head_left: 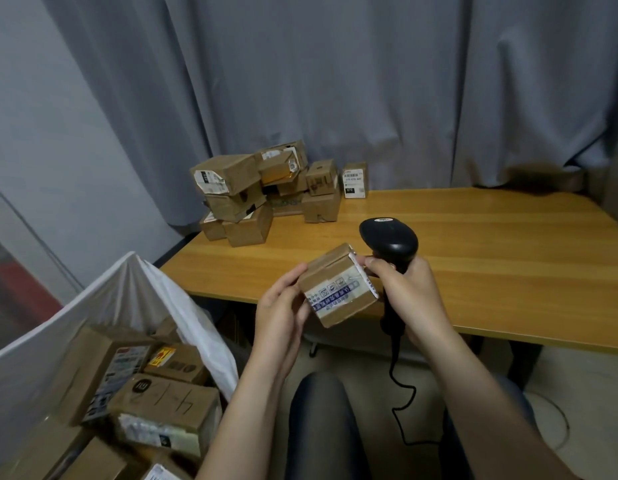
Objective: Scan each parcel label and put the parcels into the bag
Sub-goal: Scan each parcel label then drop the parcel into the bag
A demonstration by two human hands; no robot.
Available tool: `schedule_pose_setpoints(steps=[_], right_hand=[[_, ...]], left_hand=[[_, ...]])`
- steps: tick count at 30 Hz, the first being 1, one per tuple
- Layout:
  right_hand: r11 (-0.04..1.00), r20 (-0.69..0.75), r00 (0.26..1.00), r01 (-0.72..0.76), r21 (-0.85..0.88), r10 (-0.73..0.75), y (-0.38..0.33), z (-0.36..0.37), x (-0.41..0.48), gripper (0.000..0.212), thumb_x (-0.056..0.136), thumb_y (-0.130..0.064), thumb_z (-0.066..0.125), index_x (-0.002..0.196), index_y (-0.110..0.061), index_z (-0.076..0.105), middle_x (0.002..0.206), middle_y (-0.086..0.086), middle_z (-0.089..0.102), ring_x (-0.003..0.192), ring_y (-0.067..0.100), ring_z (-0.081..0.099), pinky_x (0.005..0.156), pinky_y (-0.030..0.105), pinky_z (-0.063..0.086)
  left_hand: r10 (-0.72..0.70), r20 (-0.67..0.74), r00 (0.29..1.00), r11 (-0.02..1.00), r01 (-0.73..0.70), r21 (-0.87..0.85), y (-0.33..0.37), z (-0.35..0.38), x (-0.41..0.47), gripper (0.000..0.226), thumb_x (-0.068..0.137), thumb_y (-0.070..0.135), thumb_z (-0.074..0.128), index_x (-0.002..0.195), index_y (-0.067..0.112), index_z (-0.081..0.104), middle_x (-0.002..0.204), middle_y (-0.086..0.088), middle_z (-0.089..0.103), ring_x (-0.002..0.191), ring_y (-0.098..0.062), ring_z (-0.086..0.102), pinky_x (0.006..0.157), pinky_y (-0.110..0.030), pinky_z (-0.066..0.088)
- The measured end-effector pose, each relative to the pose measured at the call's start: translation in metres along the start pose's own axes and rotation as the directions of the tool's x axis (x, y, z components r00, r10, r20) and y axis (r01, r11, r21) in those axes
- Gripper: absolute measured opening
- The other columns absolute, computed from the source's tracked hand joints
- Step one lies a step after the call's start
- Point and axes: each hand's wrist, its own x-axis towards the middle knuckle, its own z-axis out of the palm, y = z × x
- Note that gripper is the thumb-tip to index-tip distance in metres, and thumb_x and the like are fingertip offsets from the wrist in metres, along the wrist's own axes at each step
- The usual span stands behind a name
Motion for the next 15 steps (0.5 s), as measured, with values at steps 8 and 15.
schedule_pose_setpoints(steps=[8, 15], right_hand=[[1.000, -0.107, 0.994, -0.006, 0.001, 0.006, 0.006, 0.001, 0.010, 0.025, 0.092, -0.028, 0.078, 0.113, -0.014, 0.074, 0.092, -0.006, 0.081, 0.084, 0.001, 0.074, 0.074, 0.026, 0.050], [0.995, -0.143, 0.990, -0.005, -0.099, -0.009, 0.011, 0.020, 0.037, 0.024, 0.090, -0.022, 0.080, 0.111, -0.014, 0.072, 0.094, -0.003, 0.080, 0.082, 0.006, 0.076, 0.067, 0.024, 0.056]], left_hand=[[-0.211, 0.035, 0.977, 0.942, 0.212, -0.259, -0.011, -0.002, 0.013, 0.035, 0.103, 0.014, 0.057, 0.134, 0.000, 0.060, 0.122, -0.023, 0.072, 0.113, -0.040, 0.070, 0.091, -0.055, 0.059], [-0.279, 0.050, 0.959, 0.930, 0.283, -0.236, -0.011, -0.018, 0.039, 0.047, 0.086, 0.015, 0.069, 0.131, 0.006, 0.062, 0.120, -0.020, 0.073, 0.109, -0.038, 0.072, 0.091, -0.053, 0.060]])
